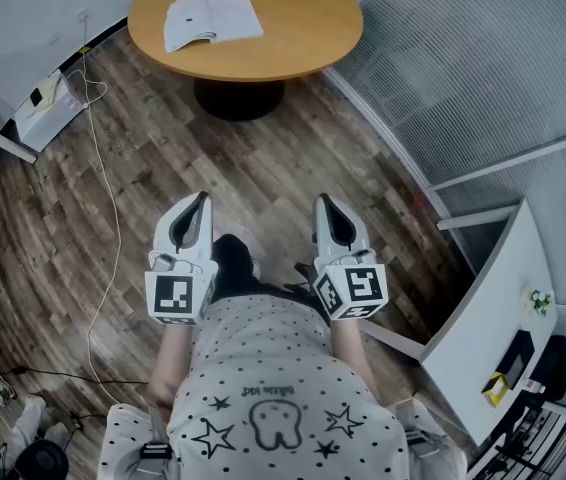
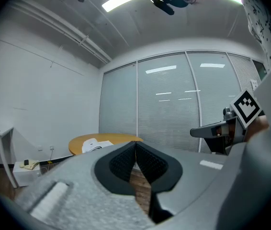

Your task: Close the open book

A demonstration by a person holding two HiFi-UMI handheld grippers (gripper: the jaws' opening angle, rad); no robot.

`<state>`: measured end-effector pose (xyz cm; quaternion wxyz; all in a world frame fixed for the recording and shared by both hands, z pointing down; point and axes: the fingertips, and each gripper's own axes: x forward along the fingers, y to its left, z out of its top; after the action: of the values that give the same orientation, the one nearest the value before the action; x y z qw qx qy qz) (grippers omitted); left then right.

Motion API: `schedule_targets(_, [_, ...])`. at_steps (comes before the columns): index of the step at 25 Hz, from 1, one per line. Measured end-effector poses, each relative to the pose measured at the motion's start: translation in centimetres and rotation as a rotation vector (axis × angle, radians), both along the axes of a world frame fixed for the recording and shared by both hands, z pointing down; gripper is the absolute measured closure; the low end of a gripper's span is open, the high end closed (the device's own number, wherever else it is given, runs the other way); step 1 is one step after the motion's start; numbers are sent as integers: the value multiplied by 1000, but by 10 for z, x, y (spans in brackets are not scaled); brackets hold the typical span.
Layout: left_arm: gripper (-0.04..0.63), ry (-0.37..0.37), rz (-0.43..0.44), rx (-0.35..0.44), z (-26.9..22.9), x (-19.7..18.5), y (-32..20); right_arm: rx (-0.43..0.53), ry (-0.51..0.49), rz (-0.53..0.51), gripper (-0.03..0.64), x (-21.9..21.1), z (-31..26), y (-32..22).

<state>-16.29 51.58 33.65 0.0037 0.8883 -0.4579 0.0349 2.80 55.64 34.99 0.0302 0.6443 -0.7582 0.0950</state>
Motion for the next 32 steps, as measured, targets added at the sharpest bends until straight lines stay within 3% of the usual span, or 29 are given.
schedule_targets(9, [584, 11, 45, -13, 7, 15, -41, -26, 5, 28, 612, 7, 5, -35])
schedule_targets(19, [585, 17, 77, -47, 9, 23, -172, -26, 4, 1, 612, 1, -2, -171])
schedule_targets(23, [584, 14, 99, -21, -9, 19, -220, -9, 13, -16, 612, -8, -19, -223])
schedule_targets(32, [584, 15, 87, -59, -6, 16, -286, -31, 5, 19, 612, 1, -15, -280])
